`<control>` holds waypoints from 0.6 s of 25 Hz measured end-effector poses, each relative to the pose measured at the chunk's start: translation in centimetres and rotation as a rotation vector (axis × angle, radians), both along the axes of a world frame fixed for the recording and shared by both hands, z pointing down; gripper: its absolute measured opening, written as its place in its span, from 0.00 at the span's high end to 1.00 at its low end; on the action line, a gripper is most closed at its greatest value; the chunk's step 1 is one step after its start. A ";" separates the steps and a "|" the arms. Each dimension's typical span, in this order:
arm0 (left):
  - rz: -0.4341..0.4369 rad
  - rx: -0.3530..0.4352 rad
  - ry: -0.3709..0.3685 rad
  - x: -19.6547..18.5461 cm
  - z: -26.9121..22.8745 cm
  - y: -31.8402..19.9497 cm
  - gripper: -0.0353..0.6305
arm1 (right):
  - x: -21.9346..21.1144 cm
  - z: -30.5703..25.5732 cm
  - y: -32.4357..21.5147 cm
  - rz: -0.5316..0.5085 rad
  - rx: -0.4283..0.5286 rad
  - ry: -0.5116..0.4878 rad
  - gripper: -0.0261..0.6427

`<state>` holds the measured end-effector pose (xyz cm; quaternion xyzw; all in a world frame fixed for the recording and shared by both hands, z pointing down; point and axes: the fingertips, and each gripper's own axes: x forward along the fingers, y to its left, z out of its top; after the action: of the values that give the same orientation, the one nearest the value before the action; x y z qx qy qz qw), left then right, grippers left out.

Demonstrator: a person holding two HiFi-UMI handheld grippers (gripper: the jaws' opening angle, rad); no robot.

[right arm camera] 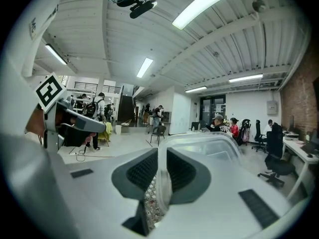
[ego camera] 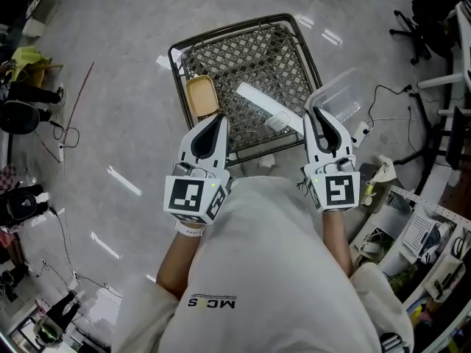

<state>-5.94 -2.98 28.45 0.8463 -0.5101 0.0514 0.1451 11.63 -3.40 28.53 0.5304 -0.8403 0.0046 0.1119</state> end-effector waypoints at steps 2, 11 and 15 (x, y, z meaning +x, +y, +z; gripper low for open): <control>0.001 -0.003 0.001 0.0 0.0 -0.1 0.91 | 0.0 0.0 -0.2 0.002 -0.001 -0.008 0.86; 0.009 -0.001 0.008 0.6 -0.2 -0.6 0.91 | -0.2 -0.3 -0.8 -0.014 0.007 -0.017 0.86; 0.008 0.004 0.005 0.8 -0.4 -0.5 0.91 | 0.1 -0.6 -0.8 -0.008 0.011 -0.029 0.86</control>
<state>-5.16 -3.46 28.01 0.8486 -0.5066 0.0489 0.1444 11.72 -4.16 27.93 0.5277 -0.8439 0.0072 0.0966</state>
